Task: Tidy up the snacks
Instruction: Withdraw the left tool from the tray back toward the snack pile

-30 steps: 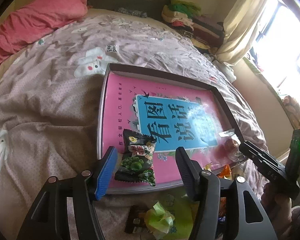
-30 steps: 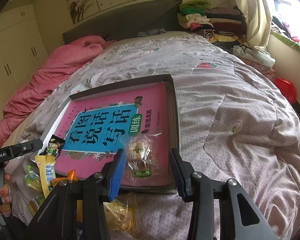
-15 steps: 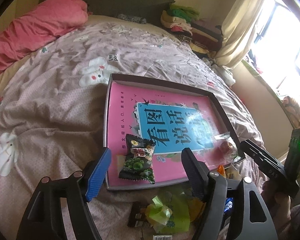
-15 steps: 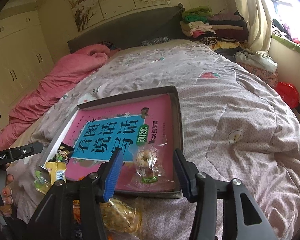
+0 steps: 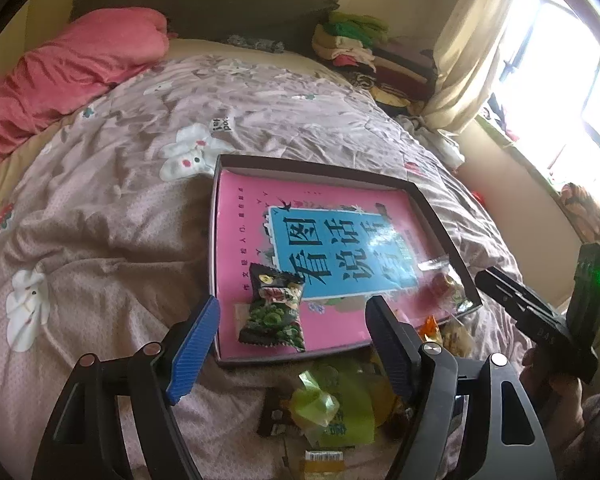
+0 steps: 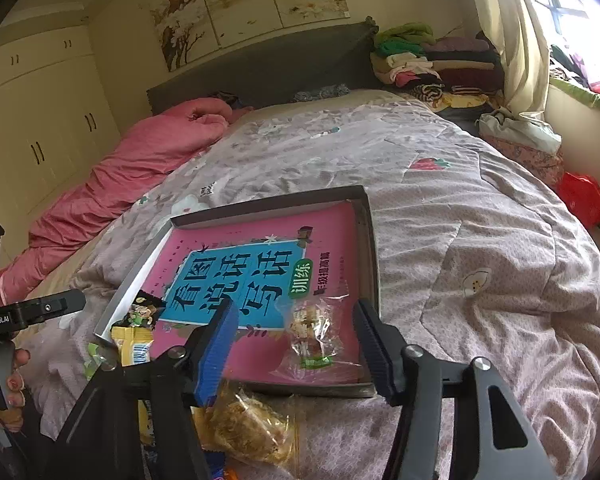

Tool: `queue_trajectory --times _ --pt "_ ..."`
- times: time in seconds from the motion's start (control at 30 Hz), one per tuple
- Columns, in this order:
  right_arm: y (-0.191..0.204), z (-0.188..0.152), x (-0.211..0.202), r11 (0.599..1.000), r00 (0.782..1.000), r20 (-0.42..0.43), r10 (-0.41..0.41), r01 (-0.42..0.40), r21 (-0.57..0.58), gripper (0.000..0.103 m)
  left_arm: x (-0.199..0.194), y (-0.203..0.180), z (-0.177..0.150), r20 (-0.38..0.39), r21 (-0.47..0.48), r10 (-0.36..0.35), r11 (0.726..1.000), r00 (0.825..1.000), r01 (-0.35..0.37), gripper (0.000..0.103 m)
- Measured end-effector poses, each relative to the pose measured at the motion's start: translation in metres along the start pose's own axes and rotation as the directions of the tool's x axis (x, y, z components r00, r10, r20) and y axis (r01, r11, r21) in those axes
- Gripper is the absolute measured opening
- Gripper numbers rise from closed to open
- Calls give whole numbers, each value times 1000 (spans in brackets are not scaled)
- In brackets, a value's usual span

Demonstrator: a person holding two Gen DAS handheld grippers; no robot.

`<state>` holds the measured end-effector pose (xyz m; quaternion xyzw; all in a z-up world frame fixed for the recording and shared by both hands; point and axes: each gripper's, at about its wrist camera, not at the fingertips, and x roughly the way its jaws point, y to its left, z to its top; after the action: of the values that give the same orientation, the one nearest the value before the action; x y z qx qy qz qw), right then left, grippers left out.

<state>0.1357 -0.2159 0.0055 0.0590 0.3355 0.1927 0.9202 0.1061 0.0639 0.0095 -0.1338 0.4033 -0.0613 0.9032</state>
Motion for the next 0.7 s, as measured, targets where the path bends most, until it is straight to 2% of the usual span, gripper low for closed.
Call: queue_trajectory --times 0.7 --pt "16 -12 -14 998 998 -15 55 -56 -12 62 -4 -6 -23 -49 29 18 999 999 -16 77"
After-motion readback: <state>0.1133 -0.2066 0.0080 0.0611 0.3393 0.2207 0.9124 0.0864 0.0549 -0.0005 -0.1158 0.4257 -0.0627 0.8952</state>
